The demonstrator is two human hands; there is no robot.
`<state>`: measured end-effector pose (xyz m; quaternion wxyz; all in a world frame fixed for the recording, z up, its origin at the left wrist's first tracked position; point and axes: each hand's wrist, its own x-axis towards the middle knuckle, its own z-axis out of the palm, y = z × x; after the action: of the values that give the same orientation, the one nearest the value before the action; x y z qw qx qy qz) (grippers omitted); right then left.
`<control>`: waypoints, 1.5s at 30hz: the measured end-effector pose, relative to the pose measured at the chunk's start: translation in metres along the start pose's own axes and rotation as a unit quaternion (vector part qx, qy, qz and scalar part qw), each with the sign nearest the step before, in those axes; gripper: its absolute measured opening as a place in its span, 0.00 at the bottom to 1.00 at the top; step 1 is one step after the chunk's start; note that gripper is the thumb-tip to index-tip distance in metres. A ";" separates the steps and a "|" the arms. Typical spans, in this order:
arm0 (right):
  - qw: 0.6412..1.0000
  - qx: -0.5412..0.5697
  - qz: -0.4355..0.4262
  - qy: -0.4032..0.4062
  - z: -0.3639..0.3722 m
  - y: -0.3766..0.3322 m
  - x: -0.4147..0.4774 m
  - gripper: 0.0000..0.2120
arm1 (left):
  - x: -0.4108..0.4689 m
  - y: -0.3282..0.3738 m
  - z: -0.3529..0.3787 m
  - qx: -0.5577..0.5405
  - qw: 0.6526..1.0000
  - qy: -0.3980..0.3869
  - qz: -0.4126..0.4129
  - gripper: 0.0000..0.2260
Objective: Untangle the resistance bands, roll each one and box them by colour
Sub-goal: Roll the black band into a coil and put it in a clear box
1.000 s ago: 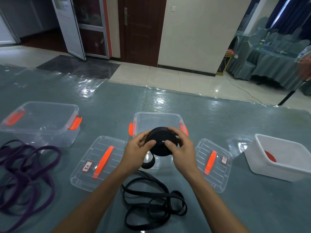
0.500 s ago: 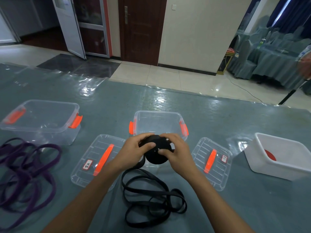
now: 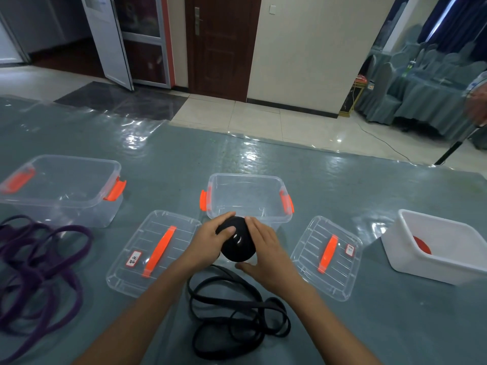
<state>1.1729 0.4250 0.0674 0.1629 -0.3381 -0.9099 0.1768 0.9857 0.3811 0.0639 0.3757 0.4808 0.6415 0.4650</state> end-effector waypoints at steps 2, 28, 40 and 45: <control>1.000 -0.011 -0.015 0.001 0.003 0.003 0.001 0.50 | 0.004 0.001 0.002 0.019 0.999 -0.039 0.000 0.19; 0.978 0.106 0.140 0.110 0.013 0.087 0.148 0.30 | 0.151 -0.009 0.019 0.186 0.975 0.123 0.017 0.13; 0.948 0.050 0.234 -0.208 0.086 0.150 0.216 0.34 | 0.223 -0.064 0.029 0.321 0.926 -0.094 -0.173 0.05; 0.936 -0.013 0.222 -0.272 0.112 0.156 0.232 0.41 | 0.239 -0.085 0.035 0.368 0.901 -0.133 -0.190 0.06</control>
<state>1.0469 0.6685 -0.0578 -0.1385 -0.4725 -0.8236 0.2817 0.9344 0.6114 -0.0359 0.3354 0.5114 0.7898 0.0475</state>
